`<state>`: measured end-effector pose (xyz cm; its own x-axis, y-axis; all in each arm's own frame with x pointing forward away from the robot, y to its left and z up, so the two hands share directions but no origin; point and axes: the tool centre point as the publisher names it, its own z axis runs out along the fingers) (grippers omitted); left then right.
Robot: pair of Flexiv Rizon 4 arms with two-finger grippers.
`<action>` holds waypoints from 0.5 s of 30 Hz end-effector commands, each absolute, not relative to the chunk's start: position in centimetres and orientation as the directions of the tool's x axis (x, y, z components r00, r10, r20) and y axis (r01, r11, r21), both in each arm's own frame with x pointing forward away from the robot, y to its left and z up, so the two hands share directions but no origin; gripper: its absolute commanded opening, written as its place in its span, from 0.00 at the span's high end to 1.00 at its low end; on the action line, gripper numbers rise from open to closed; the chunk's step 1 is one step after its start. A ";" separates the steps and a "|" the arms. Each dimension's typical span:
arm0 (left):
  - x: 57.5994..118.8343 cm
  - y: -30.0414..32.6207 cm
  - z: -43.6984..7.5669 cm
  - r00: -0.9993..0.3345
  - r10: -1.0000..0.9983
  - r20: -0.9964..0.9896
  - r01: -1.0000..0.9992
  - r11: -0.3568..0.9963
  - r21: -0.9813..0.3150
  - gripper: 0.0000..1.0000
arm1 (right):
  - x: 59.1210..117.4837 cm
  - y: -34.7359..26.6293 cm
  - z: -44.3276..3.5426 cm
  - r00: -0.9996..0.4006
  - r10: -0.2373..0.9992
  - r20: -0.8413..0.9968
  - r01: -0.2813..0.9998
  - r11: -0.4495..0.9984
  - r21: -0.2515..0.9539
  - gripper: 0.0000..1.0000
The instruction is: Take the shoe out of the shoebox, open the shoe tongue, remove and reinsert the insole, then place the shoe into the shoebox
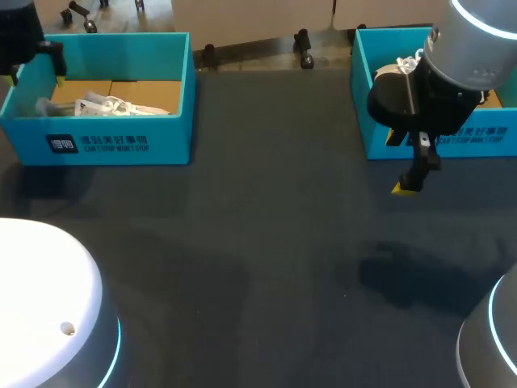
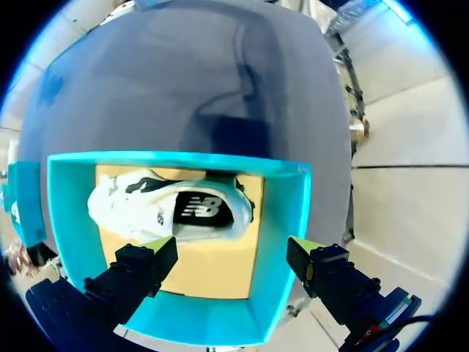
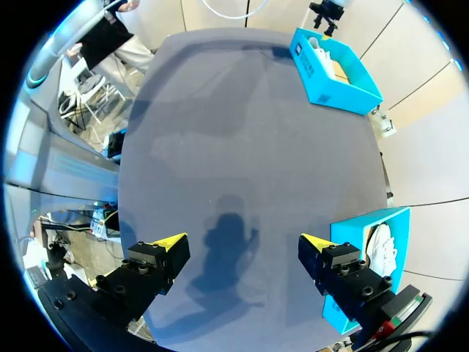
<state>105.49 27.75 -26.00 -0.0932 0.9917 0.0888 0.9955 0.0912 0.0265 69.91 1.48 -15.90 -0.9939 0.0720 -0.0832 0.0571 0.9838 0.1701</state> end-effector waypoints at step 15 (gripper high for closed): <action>101.7 29.5 -19.9 -0.058 0.998 0.020 0.989 0.060 -0.134 0.00 | 73.3 -3.6 -14.9 -0.987 0.137 -0.083 0.130 0.988 0.082 0.00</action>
<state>102.21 28.99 -20.46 -0.0577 0.9979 0.0281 0.9882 0.0611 -0.1401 72.32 -2.57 -15.79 -0.9854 0.1386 -0.0987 0.1297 0.9873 0.0912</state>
